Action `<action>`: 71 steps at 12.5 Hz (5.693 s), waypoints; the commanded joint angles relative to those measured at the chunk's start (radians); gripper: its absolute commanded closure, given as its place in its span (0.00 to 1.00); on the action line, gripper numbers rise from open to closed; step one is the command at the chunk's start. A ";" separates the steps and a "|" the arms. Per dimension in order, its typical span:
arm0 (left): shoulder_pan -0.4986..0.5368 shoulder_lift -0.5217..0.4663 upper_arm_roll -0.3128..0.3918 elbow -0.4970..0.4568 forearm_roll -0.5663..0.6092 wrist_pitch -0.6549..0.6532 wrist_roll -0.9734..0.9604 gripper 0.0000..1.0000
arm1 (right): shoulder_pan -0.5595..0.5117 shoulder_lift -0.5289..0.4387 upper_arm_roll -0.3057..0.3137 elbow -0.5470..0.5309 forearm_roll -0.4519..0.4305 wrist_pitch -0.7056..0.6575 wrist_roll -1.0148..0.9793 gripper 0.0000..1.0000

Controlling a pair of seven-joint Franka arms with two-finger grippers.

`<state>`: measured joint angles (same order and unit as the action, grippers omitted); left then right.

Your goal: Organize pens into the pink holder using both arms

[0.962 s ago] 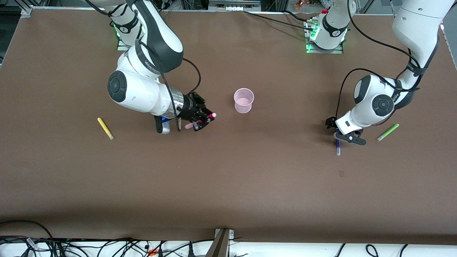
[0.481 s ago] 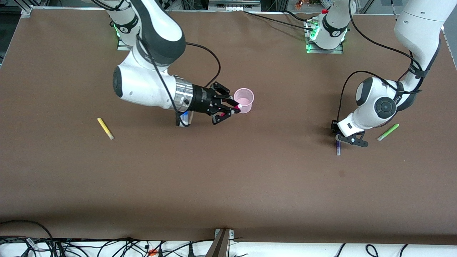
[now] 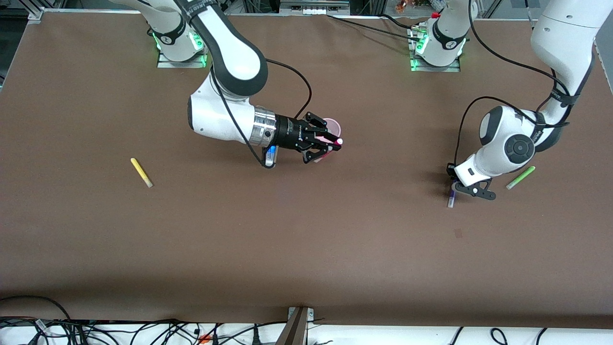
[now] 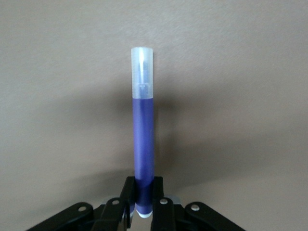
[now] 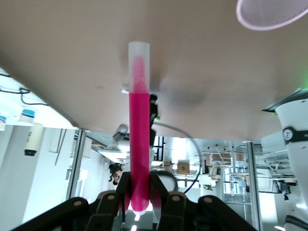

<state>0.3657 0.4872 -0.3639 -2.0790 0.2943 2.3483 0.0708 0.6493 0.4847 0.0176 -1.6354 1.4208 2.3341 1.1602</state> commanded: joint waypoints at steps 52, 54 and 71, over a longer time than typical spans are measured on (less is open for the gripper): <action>-0.364 0.146 -0.044 0.459 -1.262 -0.658 -1.142 1.00 | 0.095 -0.219 -0.646 0.031 -1.252 -0.771 -0.862 0.02; -0.437 0.151 -0.044 0.418 -1.293 -0.543 -1.169 1.00 | 0.090 -0.216 -0.703 0.034 -1.255 -0.731 -1.005 0.02; -0.502 0.151 -0.096 0.303 -1.279 -0.455 -1.177 1.00 | -0.615 -0.216 -0.054 0.155 -1.391 -0.618 -1.194 0.01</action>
<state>-0.1403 0.6484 -0.4607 -1.7538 -0.9749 1.8804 -1.1189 0.1761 0.2680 -0.1929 -1.5079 0.0748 1.7341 -0.0327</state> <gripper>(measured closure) 0.815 0.013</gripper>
